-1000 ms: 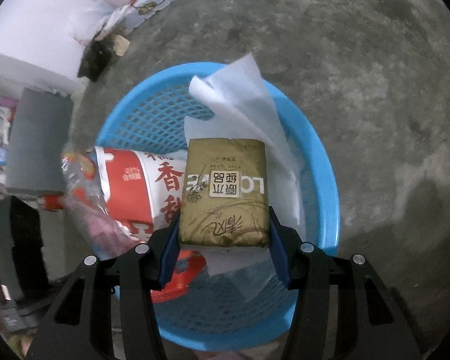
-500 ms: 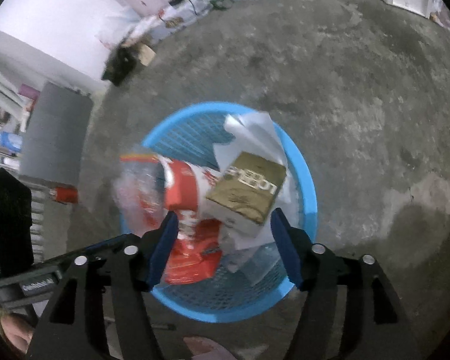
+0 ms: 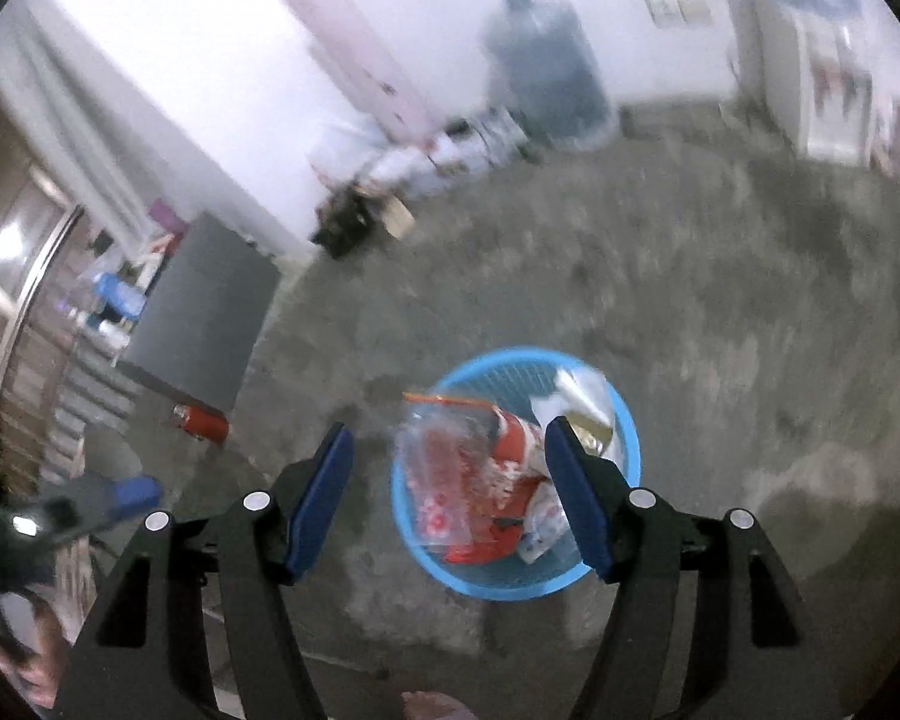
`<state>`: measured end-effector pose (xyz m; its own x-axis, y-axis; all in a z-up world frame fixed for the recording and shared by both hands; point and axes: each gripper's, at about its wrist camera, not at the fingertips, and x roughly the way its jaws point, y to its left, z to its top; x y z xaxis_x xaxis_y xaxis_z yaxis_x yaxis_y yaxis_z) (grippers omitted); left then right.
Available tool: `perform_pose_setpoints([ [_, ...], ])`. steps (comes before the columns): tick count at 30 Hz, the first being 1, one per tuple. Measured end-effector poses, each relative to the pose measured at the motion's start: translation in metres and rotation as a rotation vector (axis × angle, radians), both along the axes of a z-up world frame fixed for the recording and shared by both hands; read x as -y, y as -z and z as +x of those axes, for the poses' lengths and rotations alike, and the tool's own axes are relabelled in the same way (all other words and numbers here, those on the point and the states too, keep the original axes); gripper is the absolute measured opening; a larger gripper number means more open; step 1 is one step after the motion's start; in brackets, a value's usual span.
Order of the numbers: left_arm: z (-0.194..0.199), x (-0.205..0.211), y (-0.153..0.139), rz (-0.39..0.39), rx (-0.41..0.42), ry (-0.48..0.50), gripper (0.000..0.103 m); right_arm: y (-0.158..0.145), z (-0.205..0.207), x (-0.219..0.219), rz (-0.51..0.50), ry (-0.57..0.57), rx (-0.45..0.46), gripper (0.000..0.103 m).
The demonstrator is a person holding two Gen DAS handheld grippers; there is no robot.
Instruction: Collect trash
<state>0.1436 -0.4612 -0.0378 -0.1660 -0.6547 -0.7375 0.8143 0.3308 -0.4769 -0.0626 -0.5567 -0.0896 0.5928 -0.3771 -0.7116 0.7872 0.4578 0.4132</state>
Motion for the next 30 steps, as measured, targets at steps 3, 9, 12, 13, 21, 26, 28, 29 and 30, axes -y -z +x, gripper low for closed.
perform_pose_setpoints([
  [3,-0.011,-0.051,-0.055,-0.086,0.104,-0.045,0.085,-0.056,-0.005,-0.048,-0.148,-0.020,0.026,0.079],
  [9,-0.031,-0.176,-0.130,-0.159,0.310,-0.234,0.093,-0.122,-0.005,-0.141,-0.341,-0.101,0.038,0.092],
  [12,-0.040,-0.242,-0.146,-0.130,0.385,-0.393,0.094,-0.138,0.003,-0.178,-0.408,-0.174,0.015,0.095],
  [13,-0.042,-0.259,-0.146,-0.118,0.409,-0.445,0.094,-0.143,0.006,-0.192,-0.437,-0.195,0.003,0.096],
  [21,-0.072,-0.372,-0.115,0.106,0.607,-0.901,0.094,-0.136,0.026,-0.280,-0.575,-0.389,-0.071,0.096],
  [26,-0.085,-0.404,-0.082,0.197,0.522,-1.047,0.094,-0.106,0.044,-0.305,-0.495,-0.503,-0.183,0.096],
  [28,-0.092,-0.406,-0.067,0.252,0.510,-1.024,0.094,-0.097,0.048,-0.313,-0.493,-0.542,-0.226,0.096],
  [29,-0.093,-0.404,-0.059,0.279,0.505,-1.003,0.094,-0.094,0.049,-0.317,-0.505,-0.553,-0.248,0.096],
  [30,-0.095,-0.402,-0.053,0.311,0.502,-0.973,0.094,-0.093,0.050,-0.321,-0.526,-0.562,-0.281,0.096],
])
